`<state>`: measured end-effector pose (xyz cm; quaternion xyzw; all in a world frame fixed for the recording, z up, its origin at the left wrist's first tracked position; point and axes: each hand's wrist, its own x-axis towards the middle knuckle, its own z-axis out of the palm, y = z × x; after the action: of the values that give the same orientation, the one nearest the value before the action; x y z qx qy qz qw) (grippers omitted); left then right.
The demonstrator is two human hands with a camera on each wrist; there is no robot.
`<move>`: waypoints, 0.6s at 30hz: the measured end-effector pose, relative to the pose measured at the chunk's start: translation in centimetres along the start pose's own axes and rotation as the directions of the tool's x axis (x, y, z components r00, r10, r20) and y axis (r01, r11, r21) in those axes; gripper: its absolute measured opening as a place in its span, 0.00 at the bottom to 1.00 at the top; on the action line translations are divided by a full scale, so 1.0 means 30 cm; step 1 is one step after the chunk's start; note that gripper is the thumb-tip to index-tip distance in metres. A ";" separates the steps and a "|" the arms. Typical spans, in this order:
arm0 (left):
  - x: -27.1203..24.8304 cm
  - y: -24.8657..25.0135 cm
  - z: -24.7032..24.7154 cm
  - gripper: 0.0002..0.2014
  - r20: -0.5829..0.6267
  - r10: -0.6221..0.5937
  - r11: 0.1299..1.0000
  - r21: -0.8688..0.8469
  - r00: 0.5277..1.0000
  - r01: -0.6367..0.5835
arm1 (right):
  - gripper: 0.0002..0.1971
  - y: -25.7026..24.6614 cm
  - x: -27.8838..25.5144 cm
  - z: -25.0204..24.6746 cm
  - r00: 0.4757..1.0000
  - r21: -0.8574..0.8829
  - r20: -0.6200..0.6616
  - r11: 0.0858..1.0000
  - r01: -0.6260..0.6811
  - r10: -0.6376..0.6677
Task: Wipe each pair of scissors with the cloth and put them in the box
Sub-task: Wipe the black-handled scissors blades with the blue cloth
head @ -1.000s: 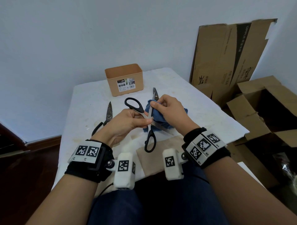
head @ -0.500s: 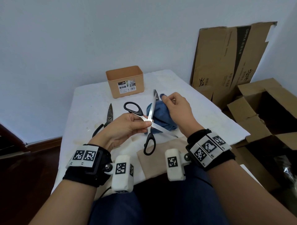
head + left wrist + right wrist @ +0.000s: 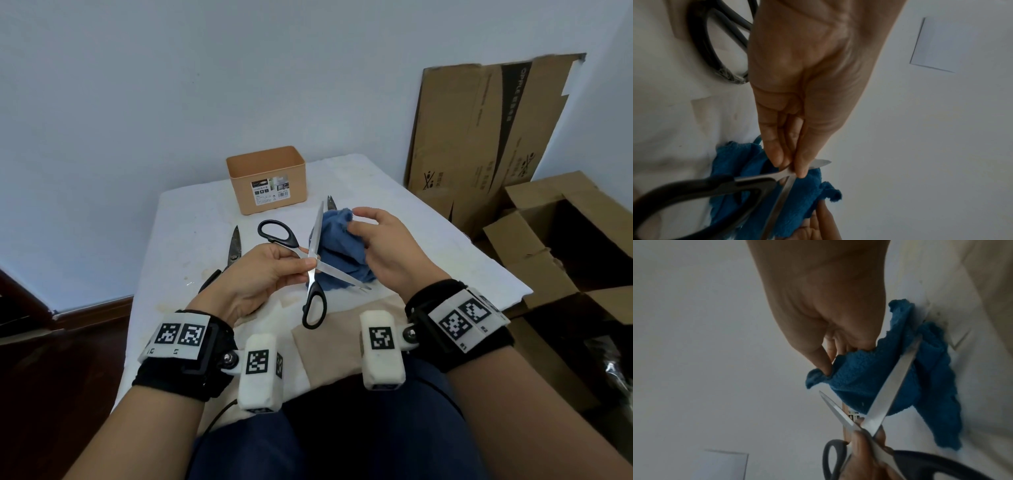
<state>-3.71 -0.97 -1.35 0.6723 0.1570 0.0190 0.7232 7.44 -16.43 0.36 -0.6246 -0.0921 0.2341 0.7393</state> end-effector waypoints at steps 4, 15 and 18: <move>0.005 0.008 -0.003 0.04 0.006 -0.014 0.999 0.030 1.000 0.013 | 0.15 -0.016 0.010 0.003 0.997 0.287 0.081 0.957 -0.033 0.010; 0.021 0.054 0.029 0.04 0.015 -0.001 0.998 0.069 1.000 0.000 | 0.04 -0.008 -0.025 0.049 0.985 0.071 0.162 0.994 -0.078 0.065; 0.021 0.067 0.031 0.05 0.021 0.001 0.997 0.071 1.000 -0.002 | 0.11 -0.013 -0.018 0.024 0.992 -0.314 0.103 0.949 -0.037 0.073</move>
<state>-2.51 -1.52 0.54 0.6977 0.1493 0.0069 0.7006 6.74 -16.09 0.97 -0.7214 -0.1523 0.2721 0.6183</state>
